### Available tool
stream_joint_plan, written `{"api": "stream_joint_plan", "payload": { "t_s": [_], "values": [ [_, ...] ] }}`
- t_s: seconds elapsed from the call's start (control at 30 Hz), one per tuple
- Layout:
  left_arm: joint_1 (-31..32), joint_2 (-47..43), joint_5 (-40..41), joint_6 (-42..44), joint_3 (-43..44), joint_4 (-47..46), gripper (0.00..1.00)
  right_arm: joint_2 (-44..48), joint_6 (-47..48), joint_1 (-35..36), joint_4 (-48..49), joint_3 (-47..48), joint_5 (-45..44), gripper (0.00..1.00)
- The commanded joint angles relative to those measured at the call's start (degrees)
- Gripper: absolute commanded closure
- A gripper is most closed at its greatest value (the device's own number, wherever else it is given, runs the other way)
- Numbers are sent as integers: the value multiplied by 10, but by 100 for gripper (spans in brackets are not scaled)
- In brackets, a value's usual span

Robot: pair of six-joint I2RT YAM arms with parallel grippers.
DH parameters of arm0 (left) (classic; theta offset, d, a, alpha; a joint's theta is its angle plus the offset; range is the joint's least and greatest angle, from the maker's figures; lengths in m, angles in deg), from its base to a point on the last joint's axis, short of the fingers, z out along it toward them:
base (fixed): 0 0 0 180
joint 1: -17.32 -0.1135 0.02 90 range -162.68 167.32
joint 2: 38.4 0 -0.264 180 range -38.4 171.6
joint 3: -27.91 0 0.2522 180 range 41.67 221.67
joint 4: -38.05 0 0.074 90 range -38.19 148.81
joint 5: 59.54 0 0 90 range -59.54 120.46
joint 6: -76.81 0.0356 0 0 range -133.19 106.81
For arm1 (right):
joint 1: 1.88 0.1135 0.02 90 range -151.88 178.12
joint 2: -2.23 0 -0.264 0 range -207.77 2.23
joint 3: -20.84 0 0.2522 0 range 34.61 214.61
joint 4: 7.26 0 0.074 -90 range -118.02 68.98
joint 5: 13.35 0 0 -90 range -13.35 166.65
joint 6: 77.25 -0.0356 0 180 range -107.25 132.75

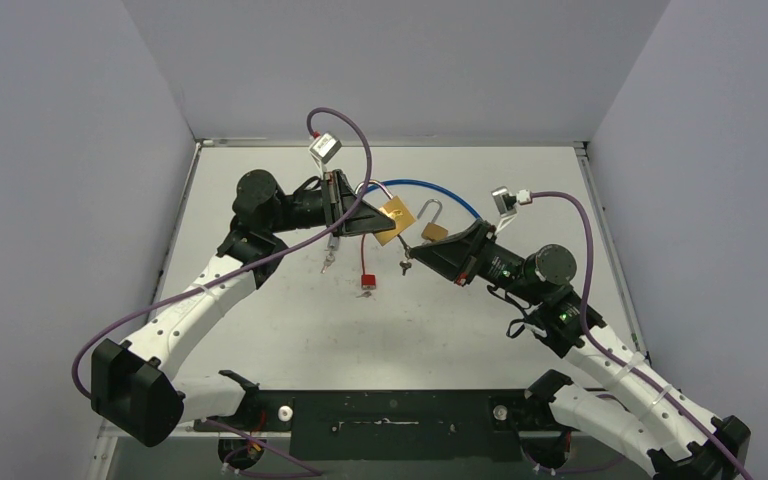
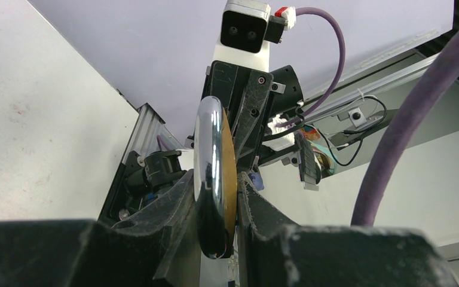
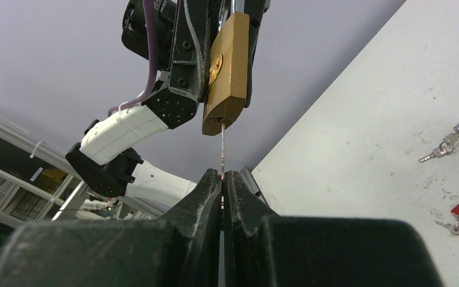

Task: Unlock with the key

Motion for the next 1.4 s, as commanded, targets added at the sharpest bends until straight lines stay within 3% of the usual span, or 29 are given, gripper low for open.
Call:
{"api": "stream_joint_plan", "payload": {
  "t_s": [0.0,0.93,1.37],
  "values": [
    [1,-18,0,-8,9,-71,100,2,-2,-4,48,24,0,100],
    [18,-29,-44,46,-6,-48,100,-29,-72,-19,45,51,-19,100],
    [31,-21,-62,60,11,-15,100,-64,107,-22,-122,144,-30,100]
  ]
}}
